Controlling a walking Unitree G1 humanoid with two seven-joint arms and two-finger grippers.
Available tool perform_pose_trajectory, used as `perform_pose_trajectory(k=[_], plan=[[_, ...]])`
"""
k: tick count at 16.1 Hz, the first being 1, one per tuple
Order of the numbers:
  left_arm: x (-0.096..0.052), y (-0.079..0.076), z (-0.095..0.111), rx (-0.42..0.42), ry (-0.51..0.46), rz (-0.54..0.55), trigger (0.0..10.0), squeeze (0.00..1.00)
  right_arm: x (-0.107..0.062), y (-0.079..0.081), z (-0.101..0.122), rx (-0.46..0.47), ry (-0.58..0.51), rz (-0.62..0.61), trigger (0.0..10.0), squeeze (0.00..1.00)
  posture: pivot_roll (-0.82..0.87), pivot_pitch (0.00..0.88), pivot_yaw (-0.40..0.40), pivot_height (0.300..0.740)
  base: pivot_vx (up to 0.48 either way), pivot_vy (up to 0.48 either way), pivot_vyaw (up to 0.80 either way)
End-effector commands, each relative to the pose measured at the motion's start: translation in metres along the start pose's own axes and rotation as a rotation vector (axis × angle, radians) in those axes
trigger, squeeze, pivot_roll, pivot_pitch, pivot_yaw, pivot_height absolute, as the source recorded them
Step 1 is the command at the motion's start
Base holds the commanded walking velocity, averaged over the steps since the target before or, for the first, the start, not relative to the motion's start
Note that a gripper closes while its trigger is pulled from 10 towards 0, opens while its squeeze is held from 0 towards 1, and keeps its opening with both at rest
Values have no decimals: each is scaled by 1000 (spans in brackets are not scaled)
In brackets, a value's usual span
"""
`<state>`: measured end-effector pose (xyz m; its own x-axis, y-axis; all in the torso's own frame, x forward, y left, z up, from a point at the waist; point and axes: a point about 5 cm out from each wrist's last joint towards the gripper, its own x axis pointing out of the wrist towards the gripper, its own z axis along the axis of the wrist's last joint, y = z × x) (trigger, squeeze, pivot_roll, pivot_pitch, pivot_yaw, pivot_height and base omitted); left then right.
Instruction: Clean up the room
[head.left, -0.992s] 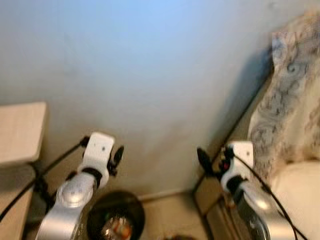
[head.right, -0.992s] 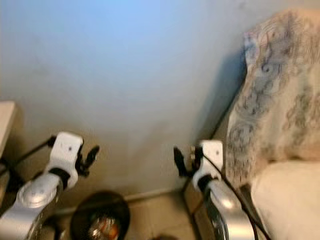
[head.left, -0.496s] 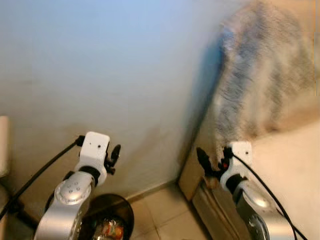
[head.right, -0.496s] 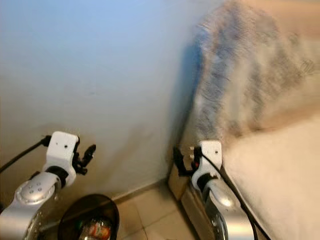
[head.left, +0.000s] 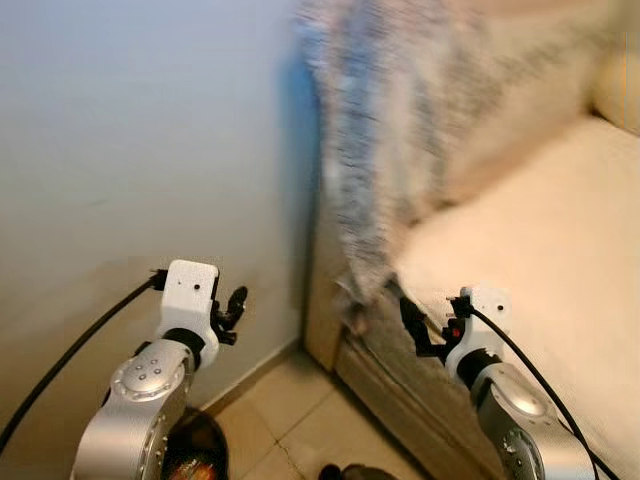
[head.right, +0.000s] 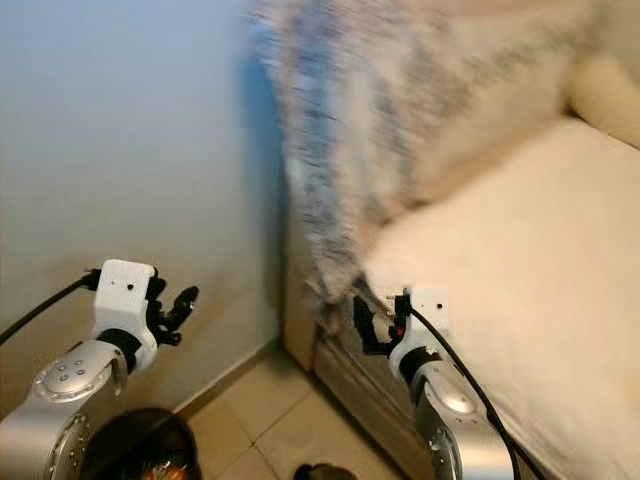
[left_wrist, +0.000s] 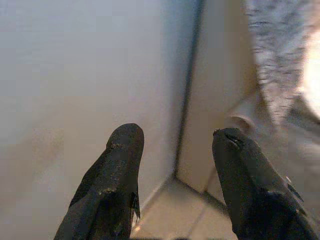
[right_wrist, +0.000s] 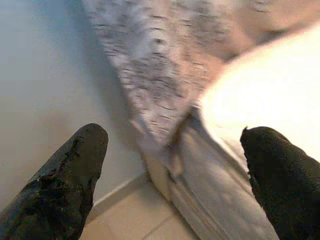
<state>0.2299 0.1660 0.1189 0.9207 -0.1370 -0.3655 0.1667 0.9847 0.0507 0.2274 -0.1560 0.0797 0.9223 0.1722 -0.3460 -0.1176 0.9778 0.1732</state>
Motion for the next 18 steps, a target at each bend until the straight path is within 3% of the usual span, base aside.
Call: perform_pose_trajectory(k=[1, 6, 7, 8, 13, 18], plan=[[-2, 2, 9, -10, -28, 14, 10000, 0, -2, -1, 4, 1, -12, -8, 10000, 0, -50, 0, -64, 740, 0, 0, -769], [-2, 2, 8, 2, -12, 16, 10000, 0, -2, -1, 4, 7, -8, -7, 10000, 0, -54, 0, -55, 740, 0, 0, -769], [-1, 3, 13, 101, -48, 34, 10000, 0, -1, -1, 5, 4, -10, -5, 10000, 0, -51, 0, -57, 740, 0, 0, -775], [0, 4, 13, 119, -48, 47, 10000, 0, -1, -1, 5, -4, -12, -6, 10000, 0, -51, 0, -57, 740, 0, 0, -775], [0, 7, 17, 97, -102, 81, 10000, 0, -1, -1, 7, -35, -20, -12, 10000, 0, -54, 0, -61, 740, 0, 0, -771], [1, 9, 16, 100, -99, 102, 10000, 0, 0, -5, 13, -96, -52, -43, 10000, 0, -57, 0, -68, 740, 0, -480, -89]])
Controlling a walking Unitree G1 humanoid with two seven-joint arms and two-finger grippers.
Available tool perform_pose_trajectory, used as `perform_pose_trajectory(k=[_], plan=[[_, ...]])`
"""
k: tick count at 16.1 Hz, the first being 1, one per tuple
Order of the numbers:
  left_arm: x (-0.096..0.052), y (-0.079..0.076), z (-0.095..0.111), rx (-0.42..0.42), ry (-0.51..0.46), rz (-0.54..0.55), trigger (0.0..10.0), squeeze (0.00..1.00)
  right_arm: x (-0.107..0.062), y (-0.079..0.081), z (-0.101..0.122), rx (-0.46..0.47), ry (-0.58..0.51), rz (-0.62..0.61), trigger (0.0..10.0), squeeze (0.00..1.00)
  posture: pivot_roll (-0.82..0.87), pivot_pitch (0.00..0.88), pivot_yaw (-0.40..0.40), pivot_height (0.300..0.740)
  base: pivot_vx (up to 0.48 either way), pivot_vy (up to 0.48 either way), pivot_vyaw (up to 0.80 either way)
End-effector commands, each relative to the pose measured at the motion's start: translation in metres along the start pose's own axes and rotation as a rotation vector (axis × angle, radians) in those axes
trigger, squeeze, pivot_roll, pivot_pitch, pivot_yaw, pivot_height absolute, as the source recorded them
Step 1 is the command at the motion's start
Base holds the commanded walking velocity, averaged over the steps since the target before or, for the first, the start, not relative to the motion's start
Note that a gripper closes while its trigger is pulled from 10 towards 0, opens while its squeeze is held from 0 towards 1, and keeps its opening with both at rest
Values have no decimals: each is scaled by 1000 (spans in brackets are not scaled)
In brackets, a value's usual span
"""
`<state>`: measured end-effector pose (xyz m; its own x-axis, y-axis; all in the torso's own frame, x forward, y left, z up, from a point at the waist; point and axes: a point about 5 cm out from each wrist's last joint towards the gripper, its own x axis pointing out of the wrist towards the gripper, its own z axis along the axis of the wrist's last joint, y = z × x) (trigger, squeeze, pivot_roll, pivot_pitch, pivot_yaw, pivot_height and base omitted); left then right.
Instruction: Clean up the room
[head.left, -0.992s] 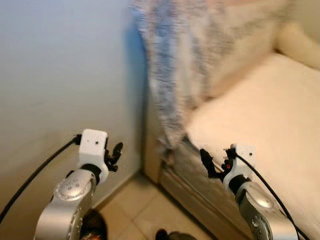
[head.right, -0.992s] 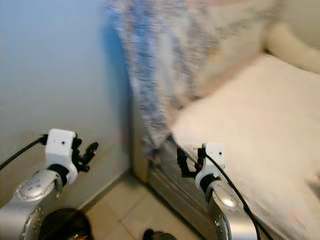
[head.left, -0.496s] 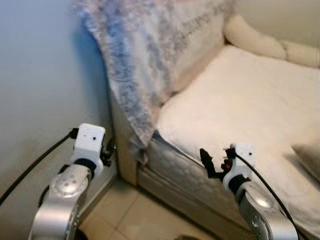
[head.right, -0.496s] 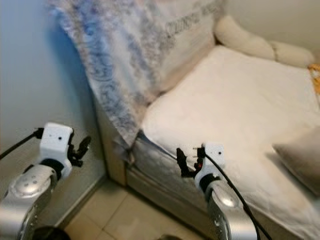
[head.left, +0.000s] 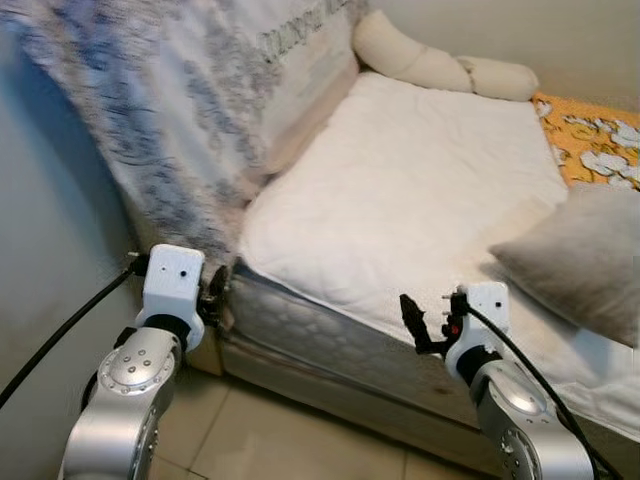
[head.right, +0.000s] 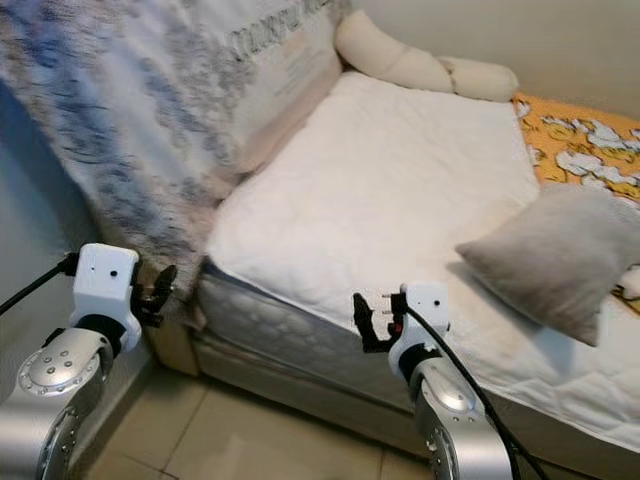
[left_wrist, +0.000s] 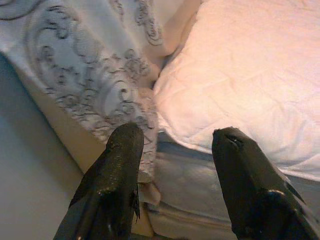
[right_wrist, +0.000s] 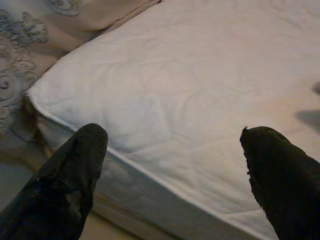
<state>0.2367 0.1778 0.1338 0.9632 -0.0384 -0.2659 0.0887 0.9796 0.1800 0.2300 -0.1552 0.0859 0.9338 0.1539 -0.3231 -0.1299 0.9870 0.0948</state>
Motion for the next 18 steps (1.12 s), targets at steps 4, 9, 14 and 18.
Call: perform_pose_trajectory(k=[4, 9, 14, 18], plan=[[3, -3, 1, 5, -9, -7, 10000, 0, 6, -7, 10, -83, -26, -63, 10000, 0, -64, 0, -63, 740, 0, -480, 0], [5, -3, 1, 12, -9, -11, 10000, 0, 9, -6, 12, -137, -47, -83, 10000, 0, -73, 0, -55, 740, 0, -480, 0], [8, -6, 1, 35, -22, -27, 10000, 0, 10, -8, 8, -83, -25, -69, 10000, 0, -83, 0, -49, 740, 0, -470, 0], [13, -4, 3, 42, -21, -5, 10000, 0, 10, -7, 10, -57, -30, -52, 10000, 0, -86, 0, -44, 740, 0, 0, 0]])
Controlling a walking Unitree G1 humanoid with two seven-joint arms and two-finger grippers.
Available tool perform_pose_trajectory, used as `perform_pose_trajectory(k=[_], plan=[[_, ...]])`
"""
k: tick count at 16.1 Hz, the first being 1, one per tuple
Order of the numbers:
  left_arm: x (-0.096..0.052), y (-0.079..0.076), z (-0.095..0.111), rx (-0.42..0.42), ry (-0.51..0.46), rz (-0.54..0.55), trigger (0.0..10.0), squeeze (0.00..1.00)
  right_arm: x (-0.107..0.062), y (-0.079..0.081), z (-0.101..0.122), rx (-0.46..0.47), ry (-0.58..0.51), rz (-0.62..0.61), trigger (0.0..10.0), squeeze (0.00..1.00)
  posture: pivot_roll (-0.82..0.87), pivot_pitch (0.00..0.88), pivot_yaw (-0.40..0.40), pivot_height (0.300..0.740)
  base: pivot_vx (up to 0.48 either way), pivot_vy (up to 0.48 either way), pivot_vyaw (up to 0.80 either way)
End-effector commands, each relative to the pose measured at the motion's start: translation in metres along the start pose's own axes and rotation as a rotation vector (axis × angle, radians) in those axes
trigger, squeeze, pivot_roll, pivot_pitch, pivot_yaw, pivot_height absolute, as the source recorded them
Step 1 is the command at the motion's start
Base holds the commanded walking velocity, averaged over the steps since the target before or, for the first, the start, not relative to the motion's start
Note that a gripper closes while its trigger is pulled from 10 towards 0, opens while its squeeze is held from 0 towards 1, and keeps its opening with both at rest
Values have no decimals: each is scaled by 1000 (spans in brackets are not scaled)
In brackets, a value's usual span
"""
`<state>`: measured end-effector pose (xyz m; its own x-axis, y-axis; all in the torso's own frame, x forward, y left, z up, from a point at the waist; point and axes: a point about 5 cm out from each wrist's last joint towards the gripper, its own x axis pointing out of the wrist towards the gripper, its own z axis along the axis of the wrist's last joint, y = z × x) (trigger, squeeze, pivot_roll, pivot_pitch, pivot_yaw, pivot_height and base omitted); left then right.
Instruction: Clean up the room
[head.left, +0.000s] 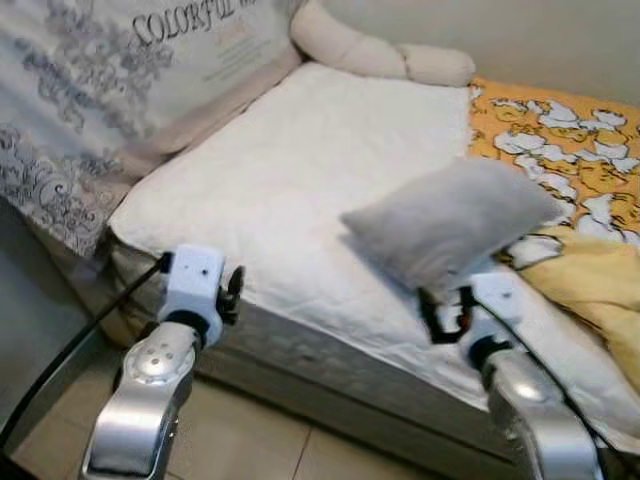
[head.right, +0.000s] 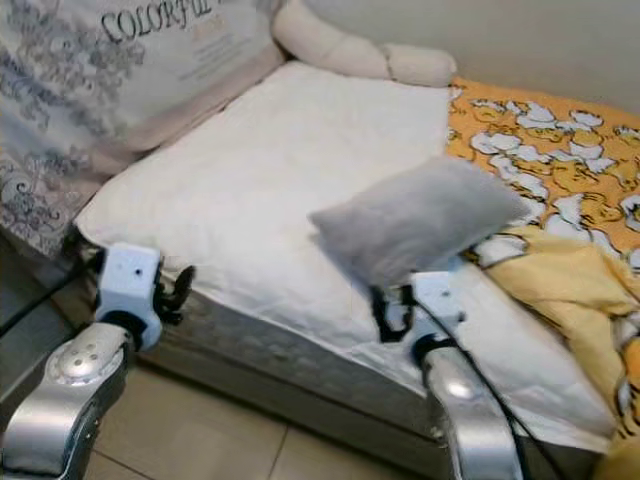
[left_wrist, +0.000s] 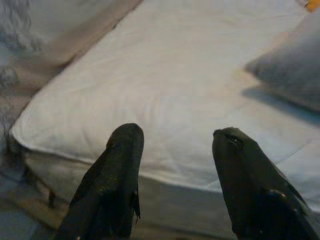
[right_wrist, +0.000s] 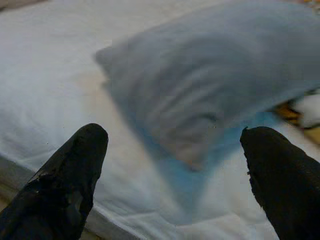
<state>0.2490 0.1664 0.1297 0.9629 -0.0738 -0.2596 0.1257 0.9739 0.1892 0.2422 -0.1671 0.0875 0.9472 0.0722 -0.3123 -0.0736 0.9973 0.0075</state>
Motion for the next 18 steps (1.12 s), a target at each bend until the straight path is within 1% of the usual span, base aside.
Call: perform_pose_trajectory(k=[1, 2, 4, 5, 8, 9, 13, 15, 18], plan=[[-1, 9, -3, -21, 25, 47, 10000, 0, 1, 7, 5, 11, -20, 26, 10000, 0, -86, 0, -41, 740, 0, 0, 0], [-1, 11, -1, -45, 15, 49, 10000, 0, 2, 7, 6, 17, -26, 15, 10000, 0, -91, 0, -34, 740, 0, 0, 0], [0, 11, 1, -59, 2, 41, 10000, 0, 3, 9, 8, 27, -33, 19, 10000, 0, -92, 0, -33, 740, 0, 0, 0], [1, 11, 2, -50, 1, 40, 10000, 0, 3, 10, 9, 29, -36, 24, 10000, 0, -91, 0, -32, 740, 0, 0, 0], [2, 14, 3, -57, -4, 47, 10000, 0, 4, 12, 13, 39, -34, 36, 10000, 0, -91, 0, -41, 740, 0, 0, 0], [2, 14, 3, -57, -6, 49, 10000, 0, 4, 12, 11, 41, -29, 36, 10000, 0, -87, 0, -42, 740, 259, 0, 0], [2, 12, 5, -71, -3, 39, 10000, 0, 5, 14, 11, 52, -21, 32, 10000, 0, -91, 0, -34, 740, 283, 0, -559], [2, 12, 5, -77, -7, 38, 10000, 0, 5, 14, 11, 51, -20, 32, 10000, 0, -89, 0, -43, 740, 304, 0, -609], [0, 10, 3, -80, -4, 38, 10000, 0, 5, 12, 12, 45, -24, 37, 10000, 0, -88, 0, -43, 740, 308, 0, 0]])
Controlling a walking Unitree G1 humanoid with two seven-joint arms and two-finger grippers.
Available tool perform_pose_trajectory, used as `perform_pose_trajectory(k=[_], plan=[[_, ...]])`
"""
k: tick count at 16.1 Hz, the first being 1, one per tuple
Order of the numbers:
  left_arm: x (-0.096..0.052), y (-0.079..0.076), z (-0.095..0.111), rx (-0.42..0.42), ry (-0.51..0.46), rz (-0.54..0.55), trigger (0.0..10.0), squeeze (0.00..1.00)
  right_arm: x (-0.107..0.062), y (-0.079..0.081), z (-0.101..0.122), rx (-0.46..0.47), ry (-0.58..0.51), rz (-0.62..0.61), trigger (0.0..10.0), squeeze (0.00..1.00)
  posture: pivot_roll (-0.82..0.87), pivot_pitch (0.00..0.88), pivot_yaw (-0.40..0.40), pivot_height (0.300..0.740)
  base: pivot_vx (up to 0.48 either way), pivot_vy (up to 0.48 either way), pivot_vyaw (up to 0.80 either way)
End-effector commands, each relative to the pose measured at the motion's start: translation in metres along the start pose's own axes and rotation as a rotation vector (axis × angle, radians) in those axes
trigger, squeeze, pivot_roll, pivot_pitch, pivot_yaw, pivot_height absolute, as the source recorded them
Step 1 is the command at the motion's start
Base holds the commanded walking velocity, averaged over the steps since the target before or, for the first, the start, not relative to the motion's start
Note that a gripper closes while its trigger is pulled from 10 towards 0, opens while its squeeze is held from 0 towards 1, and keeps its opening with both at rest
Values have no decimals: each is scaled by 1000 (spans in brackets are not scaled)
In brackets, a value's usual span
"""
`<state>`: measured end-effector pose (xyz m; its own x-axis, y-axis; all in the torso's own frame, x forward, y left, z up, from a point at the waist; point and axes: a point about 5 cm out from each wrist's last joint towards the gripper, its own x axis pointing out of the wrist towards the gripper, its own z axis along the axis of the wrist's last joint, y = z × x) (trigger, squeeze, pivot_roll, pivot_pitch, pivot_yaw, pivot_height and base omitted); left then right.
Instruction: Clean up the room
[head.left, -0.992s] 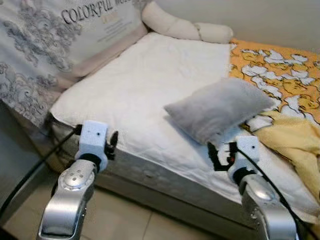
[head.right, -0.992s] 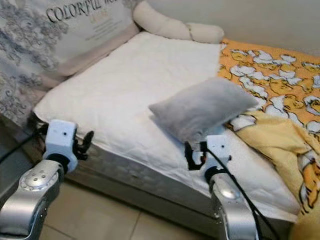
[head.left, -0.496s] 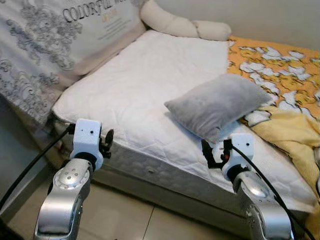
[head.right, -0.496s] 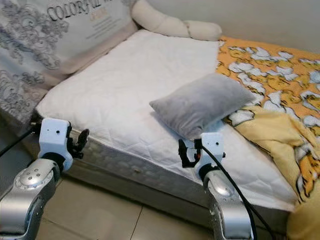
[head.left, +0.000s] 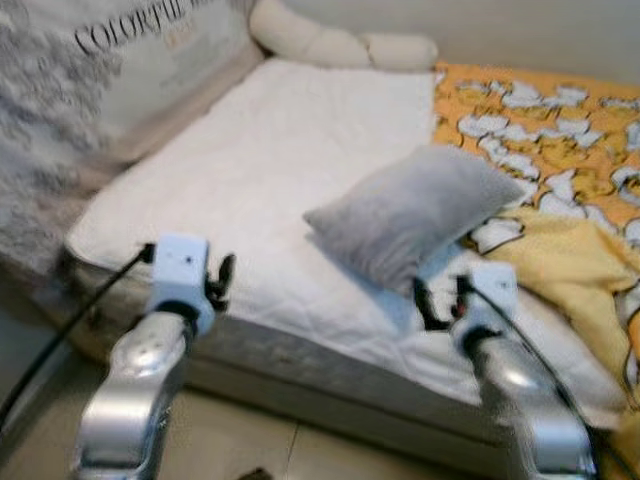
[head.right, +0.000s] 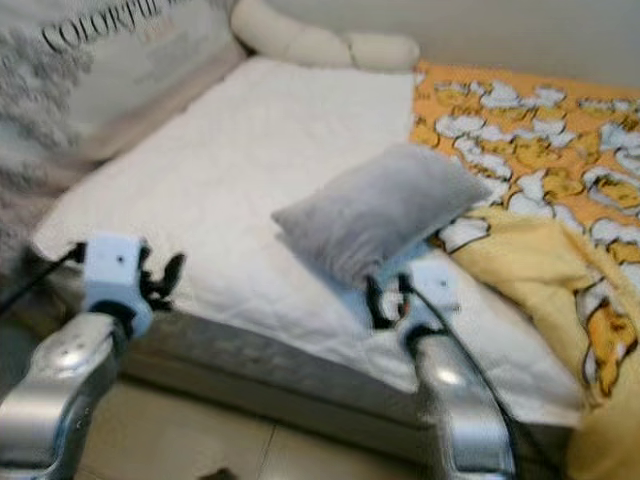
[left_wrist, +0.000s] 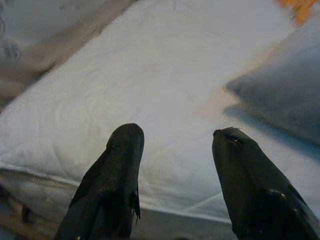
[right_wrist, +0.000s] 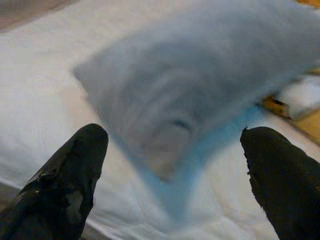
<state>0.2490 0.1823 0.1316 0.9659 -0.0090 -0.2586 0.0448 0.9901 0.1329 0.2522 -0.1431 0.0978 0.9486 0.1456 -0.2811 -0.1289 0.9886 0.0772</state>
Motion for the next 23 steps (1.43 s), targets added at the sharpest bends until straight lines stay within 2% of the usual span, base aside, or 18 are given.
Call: perform_pose_trajectory(k=[1, 9, 23], plan=[[0, -7, 4, -3, -10, -30, 10000, 0, -4, -12, -2, -6, 7, -38, 10000, 0, -88, 0, -44, 740, 307, 0, 0], [-3, -2, 4, 29, -4, -43, 10000, 0, -3, -4, -4, -7, 8, -12, 10000, 0, -67, 0, -30, 740, 308, 0, 0], [0, -7, 2, 26, -8, -66, 10000, 0, 3, -9, -3, -3, 3, -33, 10000, 0, -80, 0, -38, 740, 324, 0, 0]])
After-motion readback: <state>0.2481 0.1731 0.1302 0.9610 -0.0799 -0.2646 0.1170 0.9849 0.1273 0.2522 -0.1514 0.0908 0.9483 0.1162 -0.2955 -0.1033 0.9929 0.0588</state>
